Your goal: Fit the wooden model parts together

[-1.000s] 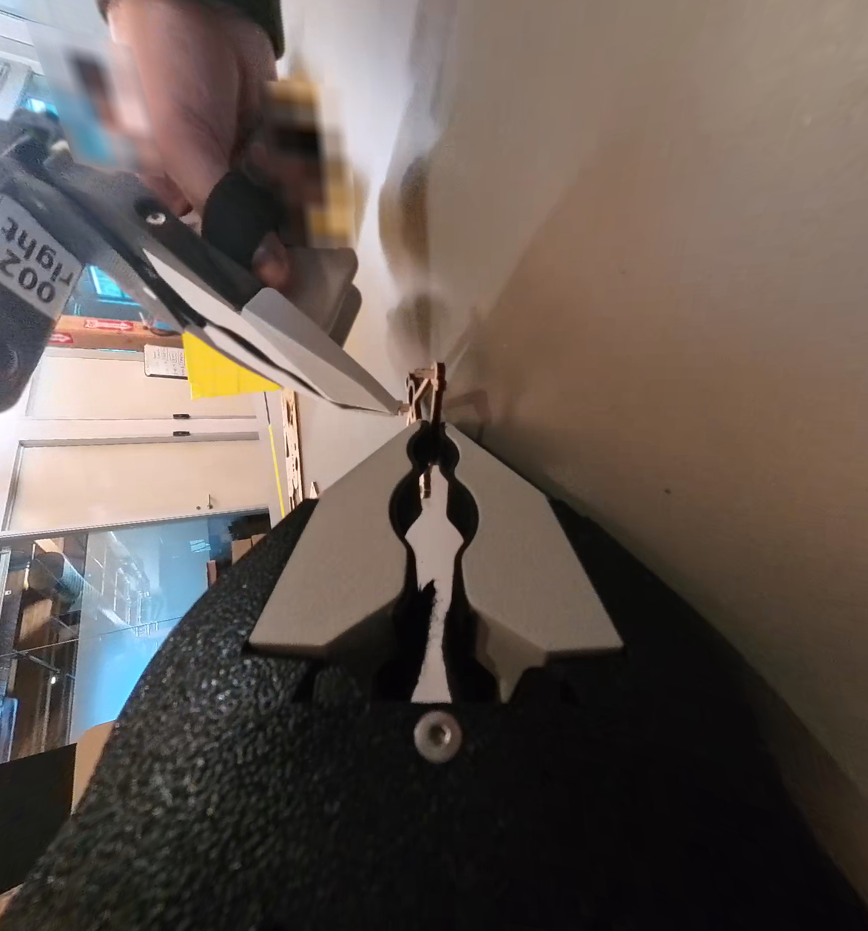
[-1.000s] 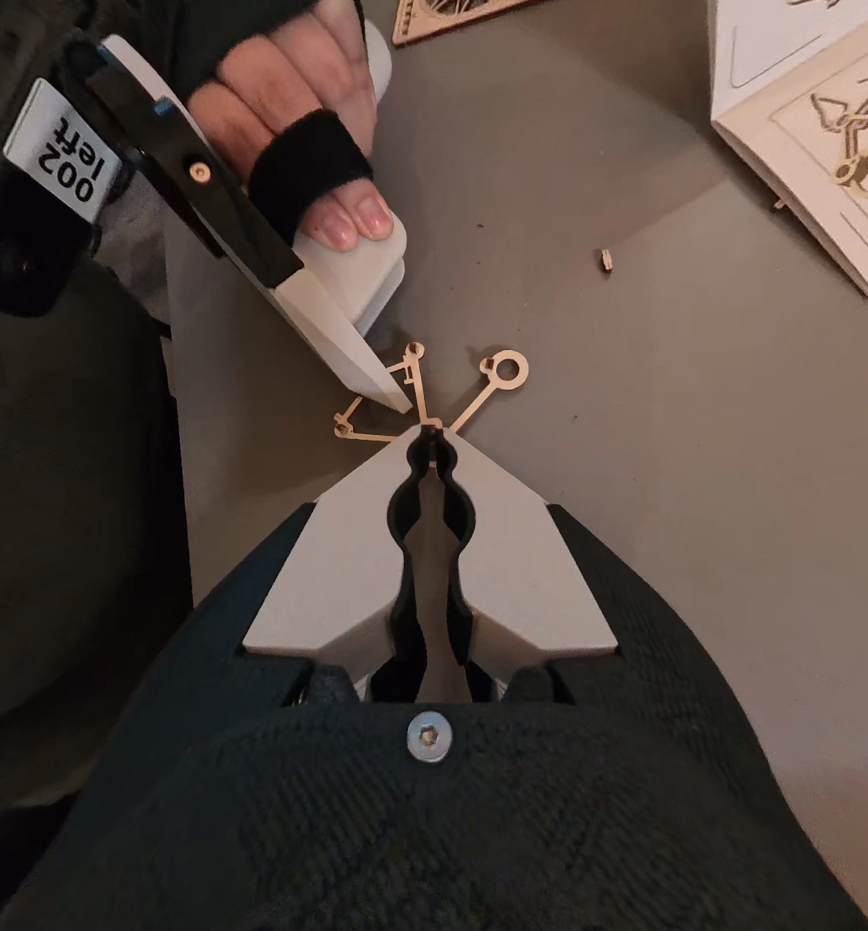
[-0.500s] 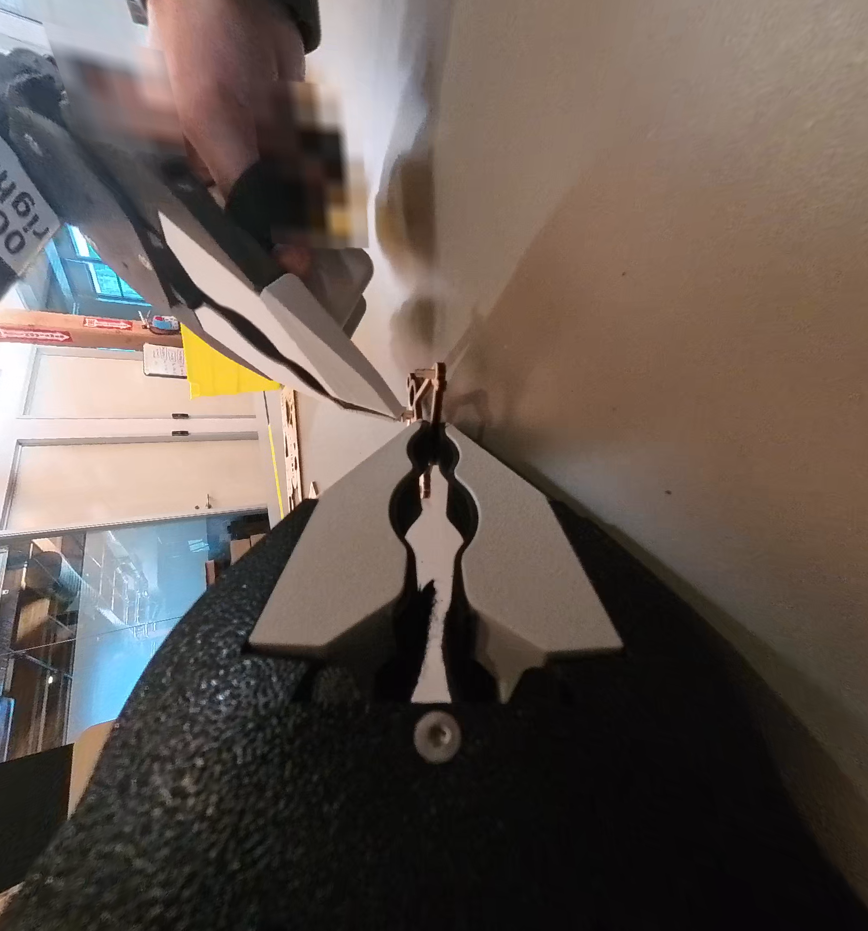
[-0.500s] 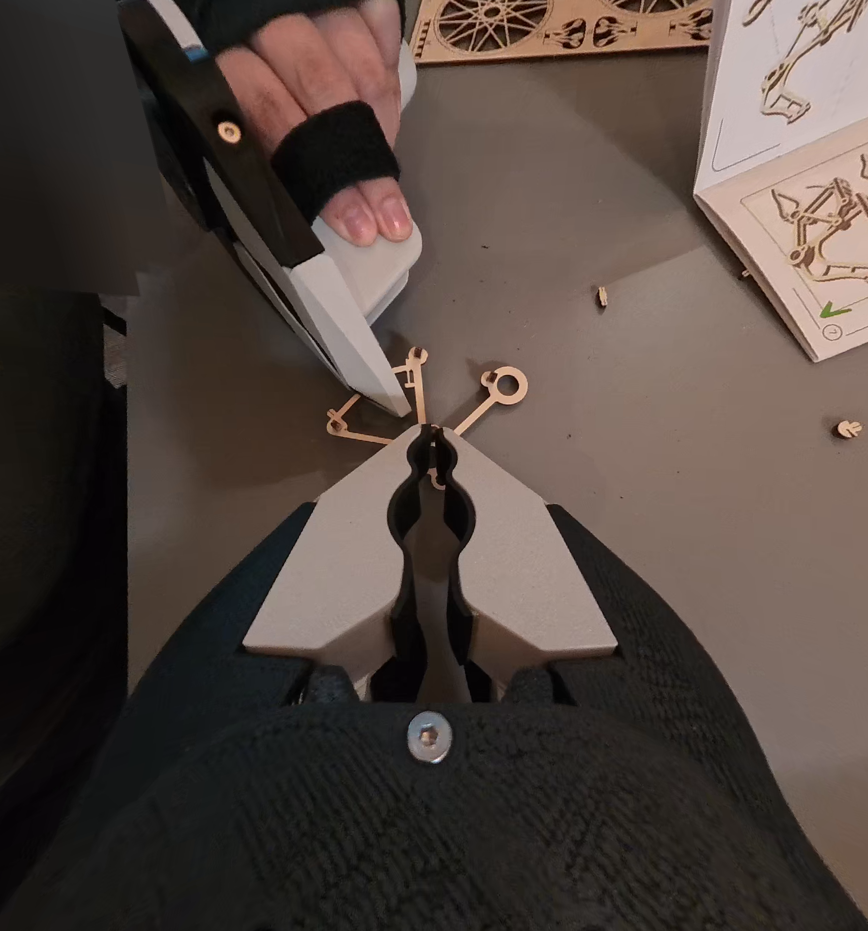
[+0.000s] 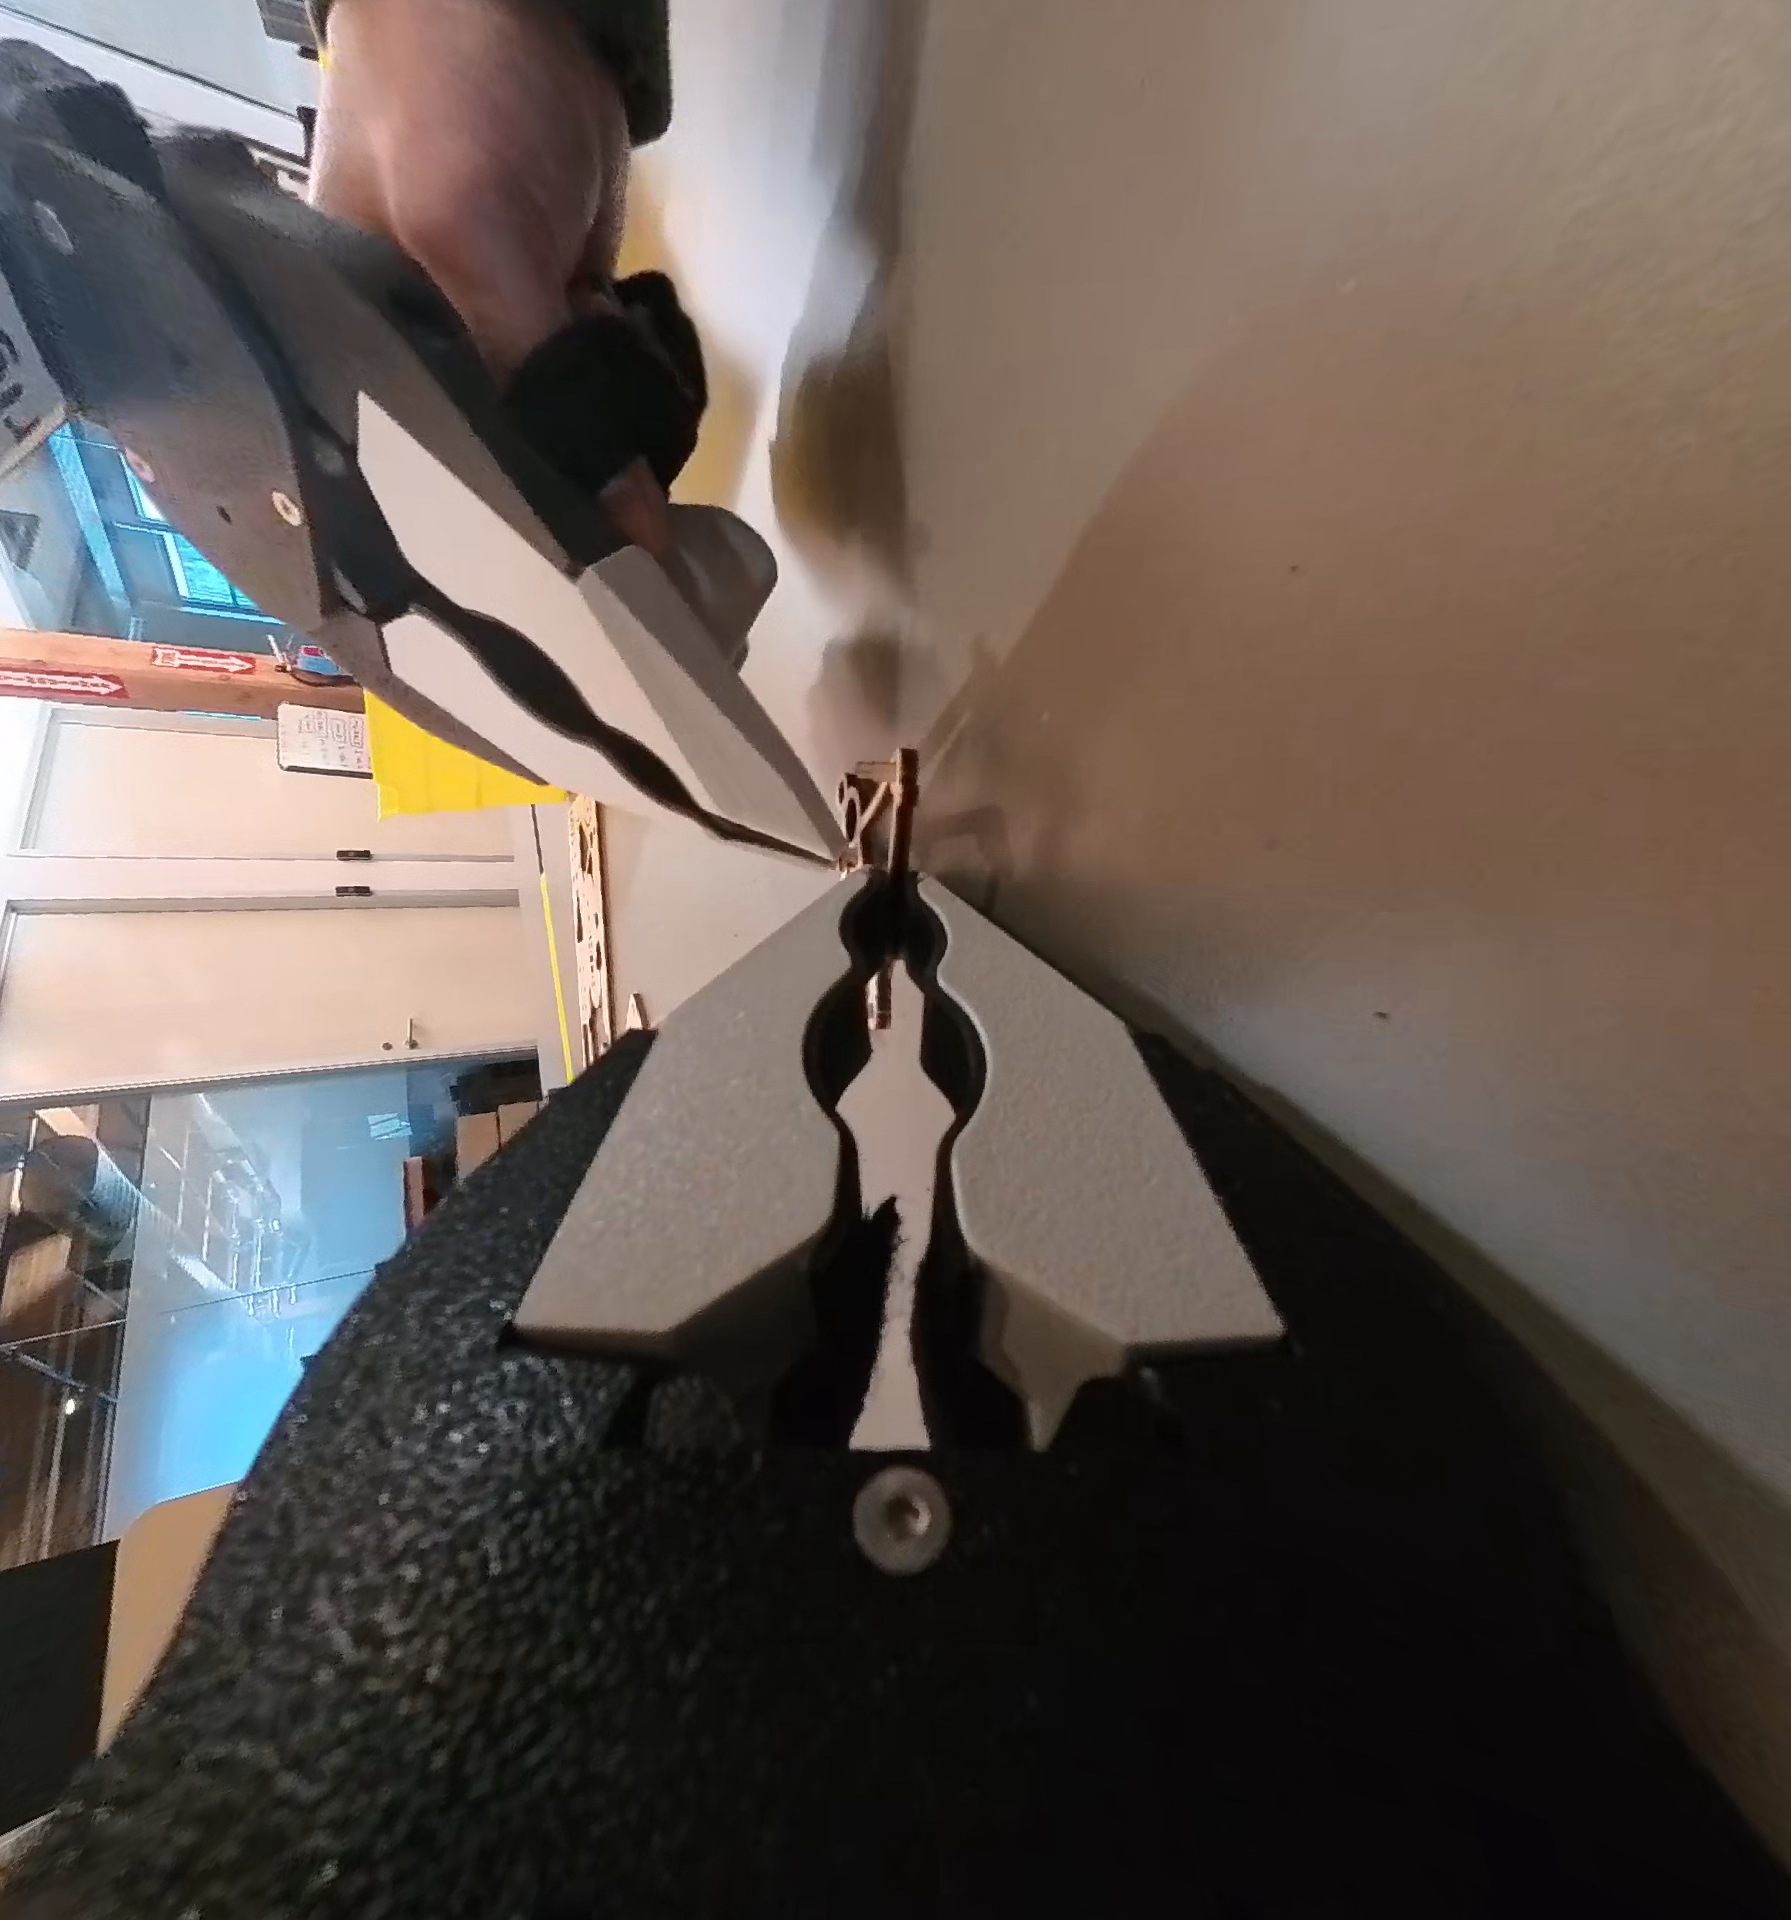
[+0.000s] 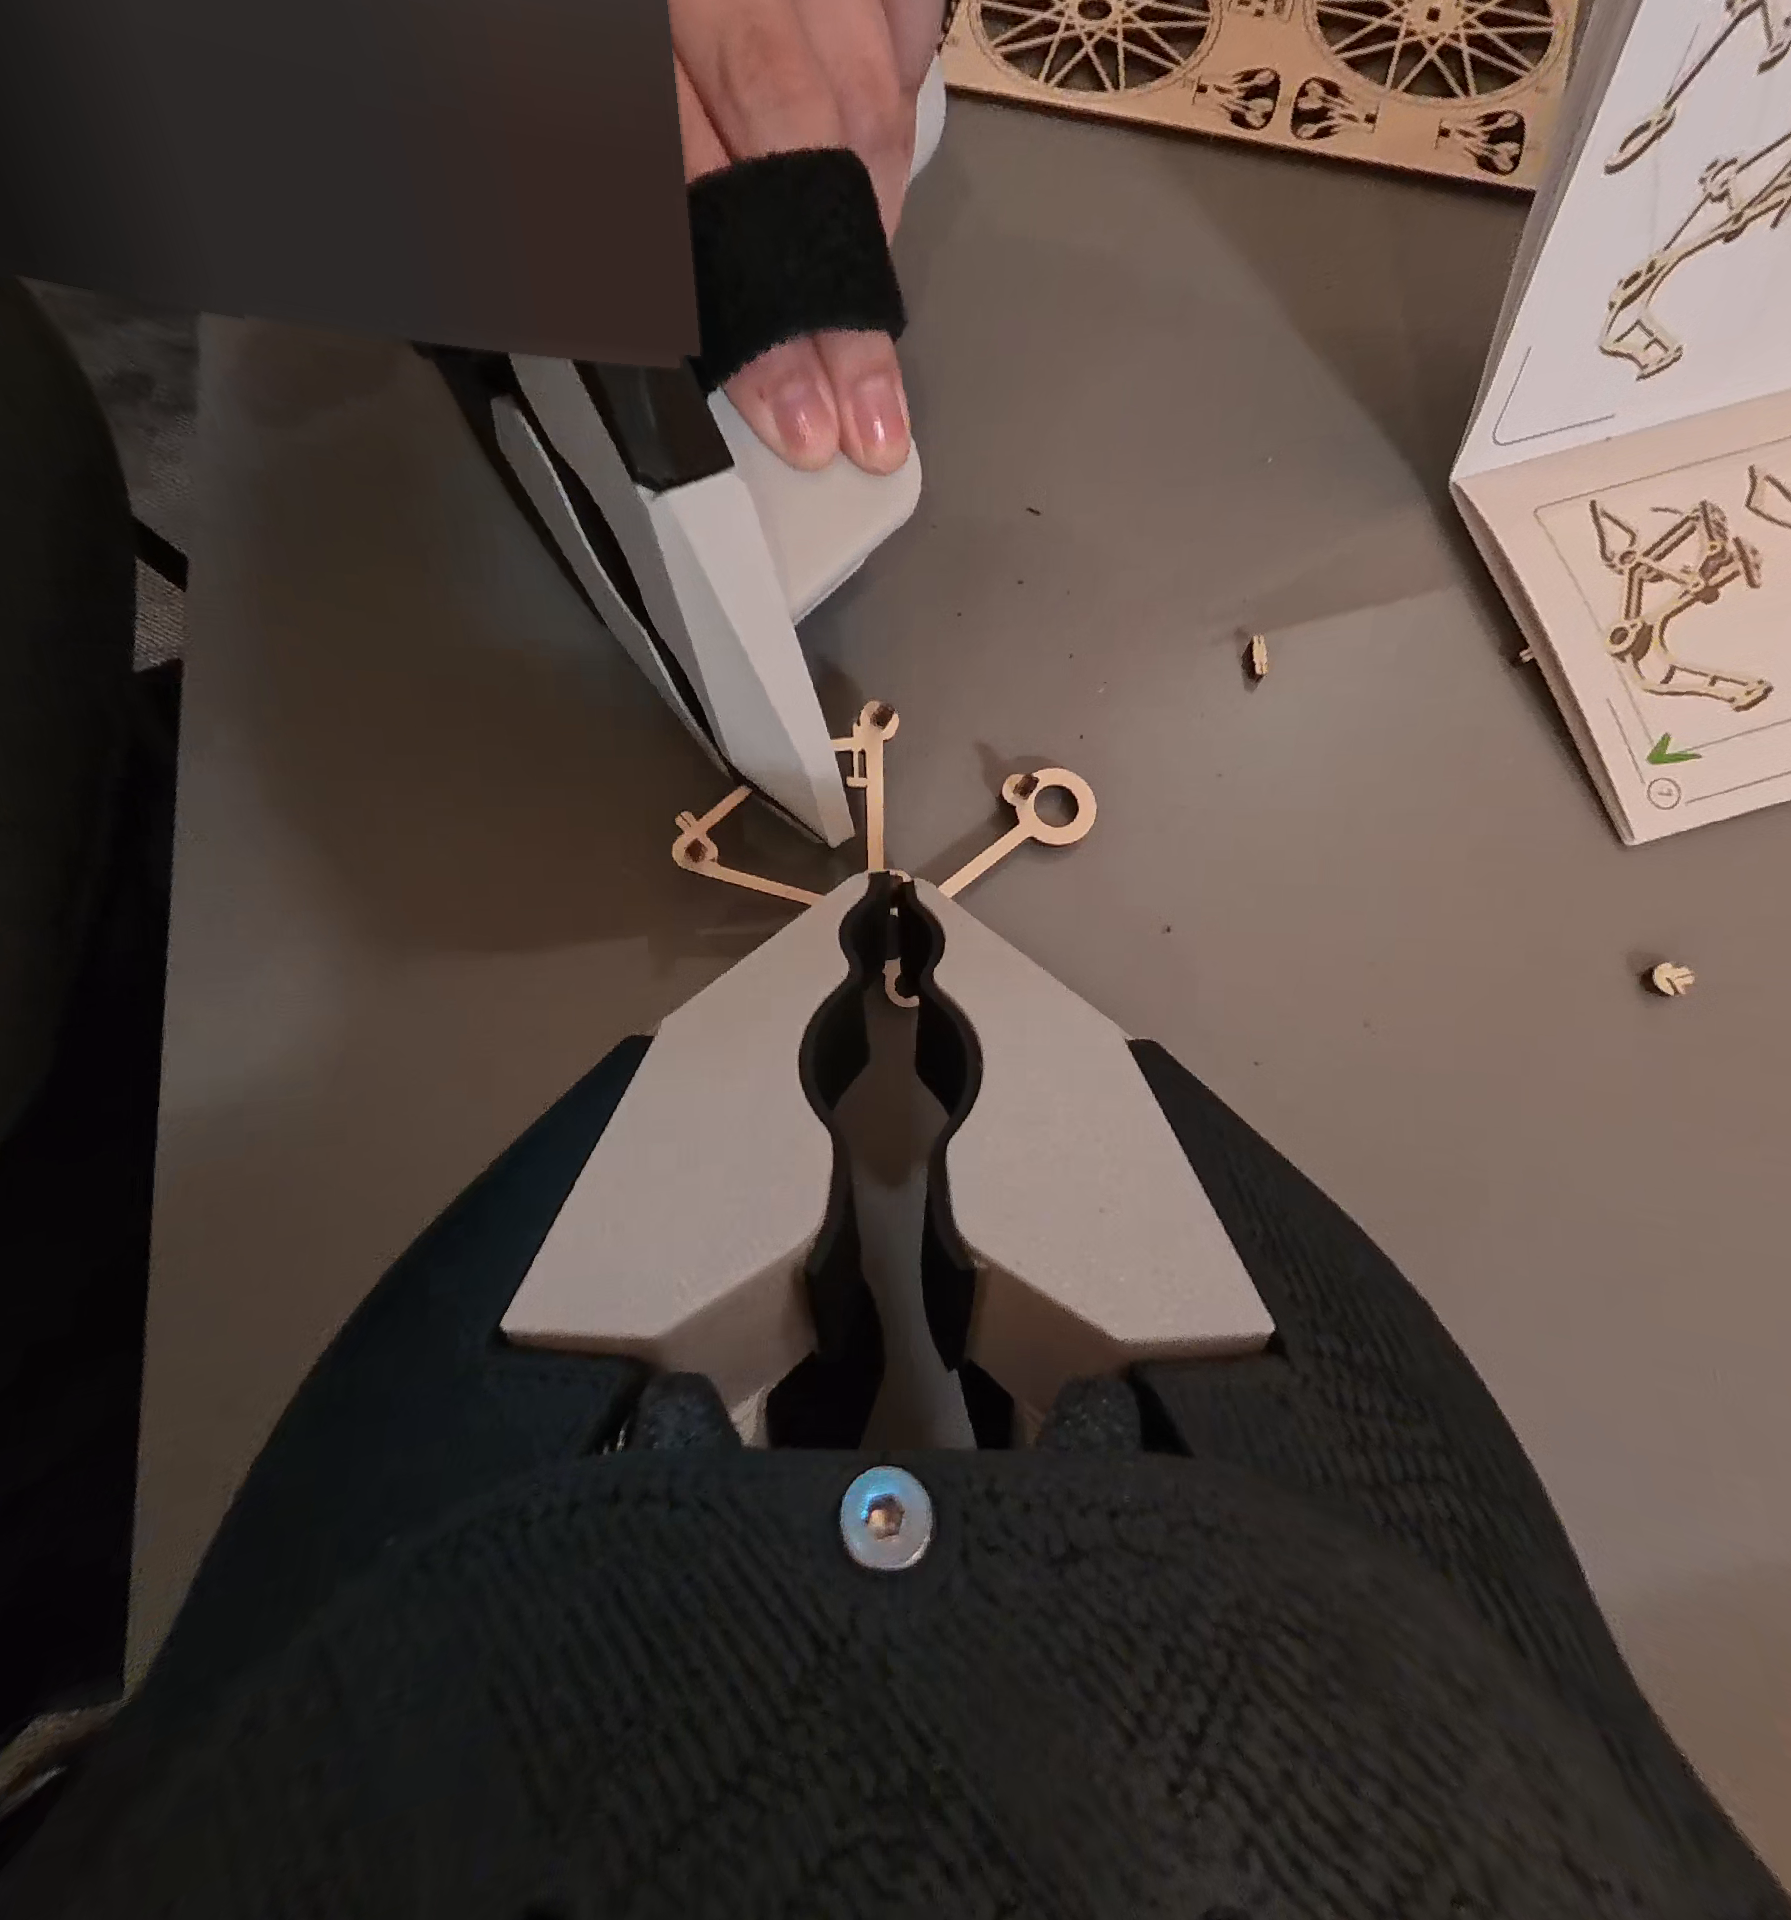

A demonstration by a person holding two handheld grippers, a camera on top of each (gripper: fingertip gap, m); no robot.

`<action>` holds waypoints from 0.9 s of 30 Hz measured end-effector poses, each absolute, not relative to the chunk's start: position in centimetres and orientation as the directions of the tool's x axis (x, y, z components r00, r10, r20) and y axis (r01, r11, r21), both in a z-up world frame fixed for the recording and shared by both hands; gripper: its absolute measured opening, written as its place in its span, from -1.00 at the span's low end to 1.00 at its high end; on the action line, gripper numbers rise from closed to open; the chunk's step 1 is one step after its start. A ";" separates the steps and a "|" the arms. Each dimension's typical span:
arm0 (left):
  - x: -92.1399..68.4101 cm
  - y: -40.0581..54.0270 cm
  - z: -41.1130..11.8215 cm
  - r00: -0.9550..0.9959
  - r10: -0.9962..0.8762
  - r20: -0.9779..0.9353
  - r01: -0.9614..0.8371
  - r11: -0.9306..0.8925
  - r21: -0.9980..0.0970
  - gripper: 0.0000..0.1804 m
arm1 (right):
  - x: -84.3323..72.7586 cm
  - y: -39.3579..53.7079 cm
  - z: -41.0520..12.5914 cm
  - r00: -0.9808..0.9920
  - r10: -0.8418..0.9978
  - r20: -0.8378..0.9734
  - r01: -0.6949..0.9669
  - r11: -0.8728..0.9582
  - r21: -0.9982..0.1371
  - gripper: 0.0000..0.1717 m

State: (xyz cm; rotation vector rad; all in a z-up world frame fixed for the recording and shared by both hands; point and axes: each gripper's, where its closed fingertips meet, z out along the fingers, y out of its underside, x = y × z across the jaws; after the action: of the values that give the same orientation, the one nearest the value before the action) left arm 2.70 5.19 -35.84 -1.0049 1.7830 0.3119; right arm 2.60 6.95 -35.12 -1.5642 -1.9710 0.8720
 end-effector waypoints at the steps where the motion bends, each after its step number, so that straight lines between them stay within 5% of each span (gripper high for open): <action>1: 2.7 5.2 -35.8 -0.130 -0.487 -0.864 -0.750 0.618 -0.235 -1.00 | 2.6 6.9 -35.1 -0.241 0.970 -0.021 0.672 0.151 -0.725 -1.00; 8: 2.6 5.2 -35.9 -0.126 -0.494 -0.860 -0.751 0.615 -0.242 -1.00 | 2.6 7.0 -35.3 -0.249 0.968 -0.023 0.731 0.172 -0.660 -1.00; 14: 2.6 5.1 -35.9 -0.137 -0.478 -0.867 -0.750 0.622 -0.225 -1.00 | 2.7 7.0 -35.4 -0.296 0.955 0.027 0.845 0.275 -0.459 -1.00; 19: 2.6 5.1 -35.9 -0.139 -0.480 -0.866 -0.750 0.623 -0.225 -1.00 | 2.8 7.0 -35.5 -0.200 0.970 -0.135 0.931 0.145 -0.335 -1.00; 23: 2.6 5.1 -35.9 -0.137 -0.485 -0.863 -0.748 0.622 -0.231 -1.00 | 2.8 6.9 -35.6 -0.316 0.948 -0.041 0.921 0.296 -0.254 -1.00; 27: 2.6 5.1 -35.9 -0.135 -0.490 -0.862 -0.750 0.618 -0.234 -1.00 | 2.6 7.1 -35.6 -0.276 0.957 -0.094 0.932 0.243 -0.268 -1.00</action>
State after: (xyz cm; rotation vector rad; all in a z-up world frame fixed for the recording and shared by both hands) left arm 2.60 5.09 -35.92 -1.0064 1.7885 0.3090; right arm 2.64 7.07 -35.62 -1.8331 -2.4049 0.4172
